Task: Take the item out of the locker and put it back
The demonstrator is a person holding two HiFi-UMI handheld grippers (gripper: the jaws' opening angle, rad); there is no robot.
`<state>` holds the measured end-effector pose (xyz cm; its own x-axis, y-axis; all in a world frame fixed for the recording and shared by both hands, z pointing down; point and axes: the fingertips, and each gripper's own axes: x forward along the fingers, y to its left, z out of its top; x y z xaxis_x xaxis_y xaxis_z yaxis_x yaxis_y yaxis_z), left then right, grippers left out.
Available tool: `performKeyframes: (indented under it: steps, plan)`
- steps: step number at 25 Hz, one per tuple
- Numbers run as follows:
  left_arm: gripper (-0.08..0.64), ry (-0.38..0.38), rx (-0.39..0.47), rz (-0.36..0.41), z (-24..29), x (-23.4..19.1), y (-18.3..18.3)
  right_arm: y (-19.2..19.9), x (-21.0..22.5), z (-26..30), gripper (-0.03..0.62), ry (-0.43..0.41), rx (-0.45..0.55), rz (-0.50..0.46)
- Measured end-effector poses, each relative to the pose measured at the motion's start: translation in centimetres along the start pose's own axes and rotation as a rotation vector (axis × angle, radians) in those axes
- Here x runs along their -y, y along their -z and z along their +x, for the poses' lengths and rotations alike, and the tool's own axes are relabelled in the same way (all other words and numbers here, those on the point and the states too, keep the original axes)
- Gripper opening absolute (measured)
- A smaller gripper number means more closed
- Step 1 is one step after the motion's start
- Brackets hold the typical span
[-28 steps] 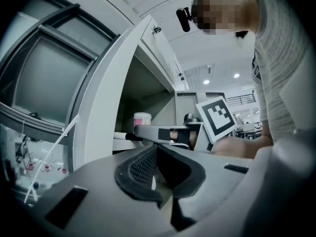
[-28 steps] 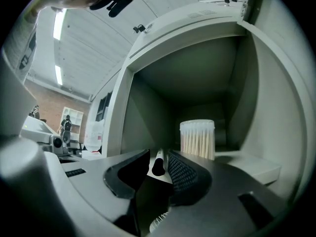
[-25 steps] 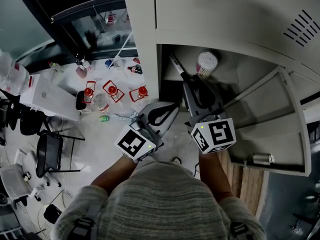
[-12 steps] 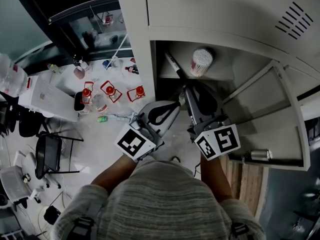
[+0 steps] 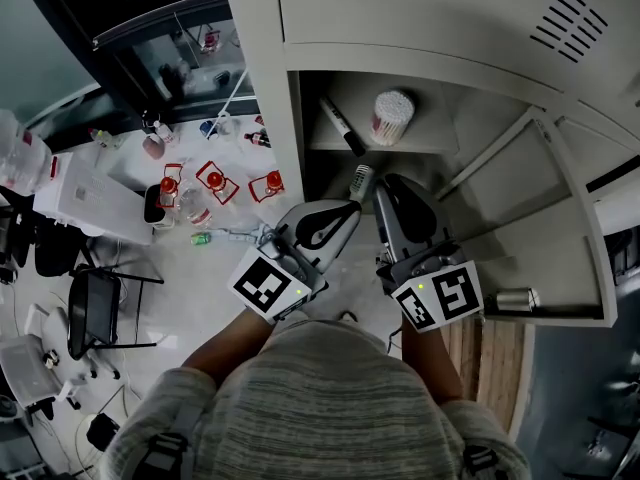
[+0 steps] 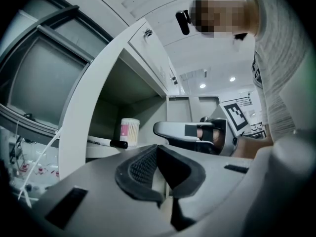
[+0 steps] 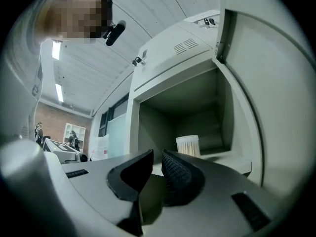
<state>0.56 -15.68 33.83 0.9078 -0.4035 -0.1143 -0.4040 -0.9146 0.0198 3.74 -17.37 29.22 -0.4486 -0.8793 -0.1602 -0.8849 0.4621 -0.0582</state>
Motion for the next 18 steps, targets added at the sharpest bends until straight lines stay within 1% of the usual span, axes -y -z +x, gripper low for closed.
performKeyframes:
  steps: [8,11,14,18]
  plan:
    - [0.006,0.002,0.017,-0.005,0.1,0.9,-0.4,-0.5,-1.3,-1.5,0.032,-0.028,0.017,-0.071]
    - [0.006,0.002,0.014,-0.006,0.2,1.2,-0.3,-0.4,-1.4,-2.0,0.029,-0.027,0.016,-0.078]
    - [0.006,0.007,-0.007,0.0,0.2,1.3,0.2,-0.3,-1.2,-2.3,0.026,-0.022,0.011,-0.079]
    - [0.006,0.006,-0.008,-0.005,0.3,1.5,0.4,-0.1,-1.0,-2.7,0.026,-0.017,0.008,-0.072]
